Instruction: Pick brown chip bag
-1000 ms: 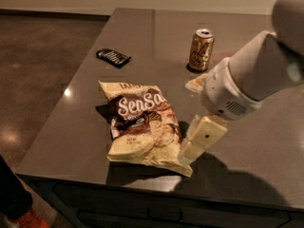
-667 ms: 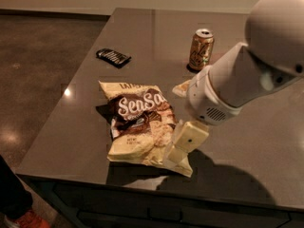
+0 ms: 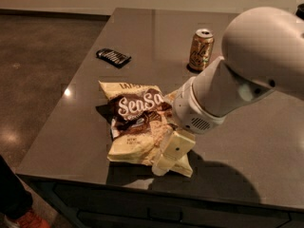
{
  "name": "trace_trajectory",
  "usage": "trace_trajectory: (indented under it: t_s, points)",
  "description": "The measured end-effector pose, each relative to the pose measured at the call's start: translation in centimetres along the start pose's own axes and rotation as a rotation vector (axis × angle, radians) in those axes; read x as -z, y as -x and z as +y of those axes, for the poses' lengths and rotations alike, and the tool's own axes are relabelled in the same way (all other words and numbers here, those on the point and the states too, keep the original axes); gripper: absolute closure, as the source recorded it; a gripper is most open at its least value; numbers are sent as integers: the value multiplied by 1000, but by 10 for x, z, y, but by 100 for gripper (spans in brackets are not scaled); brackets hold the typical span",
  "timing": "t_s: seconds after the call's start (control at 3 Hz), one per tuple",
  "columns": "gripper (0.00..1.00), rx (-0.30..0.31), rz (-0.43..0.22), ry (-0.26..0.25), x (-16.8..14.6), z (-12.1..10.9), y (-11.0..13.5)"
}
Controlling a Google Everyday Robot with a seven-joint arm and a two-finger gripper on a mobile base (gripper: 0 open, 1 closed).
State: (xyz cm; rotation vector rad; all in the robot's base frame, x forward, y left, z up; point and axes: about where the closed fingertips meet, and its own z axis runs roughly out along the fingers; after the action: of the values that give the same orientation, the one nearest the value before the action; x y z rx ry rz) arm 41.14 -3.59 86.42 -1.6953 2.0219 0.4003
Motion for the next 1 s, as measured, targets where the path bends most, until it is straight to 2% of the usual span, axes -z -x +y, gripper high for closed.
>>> trace_trajectory:
  t_s: [0.33,1.0]
  points:
    - [12,0,8,14,-9,3,0]
    - [59,4,-7,24,-7,6,7]
